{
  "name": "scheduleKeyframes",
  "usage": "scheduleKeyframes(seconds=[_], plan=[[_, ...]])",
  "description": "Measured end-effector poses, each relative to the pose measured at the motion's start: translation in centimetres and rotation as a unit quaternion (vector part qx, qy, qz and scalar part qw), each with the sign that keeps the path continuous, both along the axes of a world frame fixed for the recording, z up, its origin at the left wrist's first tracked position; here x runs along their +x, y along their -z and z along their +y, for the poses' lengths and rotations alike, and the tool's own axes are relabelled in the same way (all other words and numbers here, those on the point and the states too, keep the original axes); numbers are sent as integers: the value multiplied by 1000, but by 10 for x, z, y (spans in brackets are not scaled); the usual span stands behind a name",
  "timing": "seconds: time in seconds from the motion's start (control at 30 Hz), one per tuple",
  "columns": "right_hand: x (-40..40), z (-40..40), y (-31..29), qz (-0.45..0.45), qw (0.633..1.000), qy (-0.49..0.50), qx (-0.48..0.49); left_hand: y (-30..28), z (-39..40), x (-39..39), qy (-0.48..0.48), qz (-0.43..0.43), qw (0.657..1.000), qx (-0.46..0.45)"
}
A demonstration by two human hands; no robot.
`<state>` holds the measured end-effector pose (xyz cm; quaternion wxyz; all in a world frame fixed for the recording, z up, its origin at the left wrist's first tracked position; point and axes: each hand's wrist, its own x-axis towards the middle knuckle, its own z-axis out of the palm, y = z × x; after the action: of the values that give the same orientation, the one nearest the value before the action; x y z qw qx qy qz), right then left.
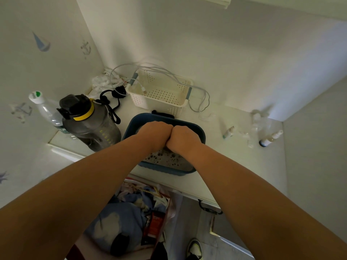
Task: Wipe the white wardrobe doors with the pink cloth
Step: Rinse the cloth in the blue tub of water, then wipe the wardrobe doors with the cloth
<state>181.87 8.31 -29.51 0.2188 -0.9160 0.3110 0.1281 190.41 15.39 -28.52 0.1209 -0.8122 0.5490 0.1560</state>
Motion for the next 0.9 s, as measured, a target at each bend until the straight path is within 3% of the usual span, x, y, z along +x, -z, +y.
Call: scheduleKeyframes(seconds=[0.3,0.37,0.43,0.5,0.57,0.67,0.77,0.8,0.9], plan=[[8,4,-6,29,999,-20,26,4,9,8,5,12,999,-53],[9,0,-13,39,997,-33,59,7,11,13,-20,50,994,-90],[2,-5,-17,-21,988,25,152,9,14,16,-75,125,975,-167],[-8,-5,-26,-92,963,110,228,5,20,17,-165,251,917,-261],[-18,-4,-33,-143,946,164,242,-6,26,13,-239,364,843,-316],[-37,3,-45,-220,923,219,226,-20,27,-1,-275,457,768,-355],[-63,23,-56,-263,904,249,227,-37,28,-34,-309,549,664,-403],[-76,33,-59,-284,899,251,221,-41,30,-50,-307,559,651,-413],[-129,56,-73,-335,888,257,180,-60,39,-110,-205,517,732,-393]])
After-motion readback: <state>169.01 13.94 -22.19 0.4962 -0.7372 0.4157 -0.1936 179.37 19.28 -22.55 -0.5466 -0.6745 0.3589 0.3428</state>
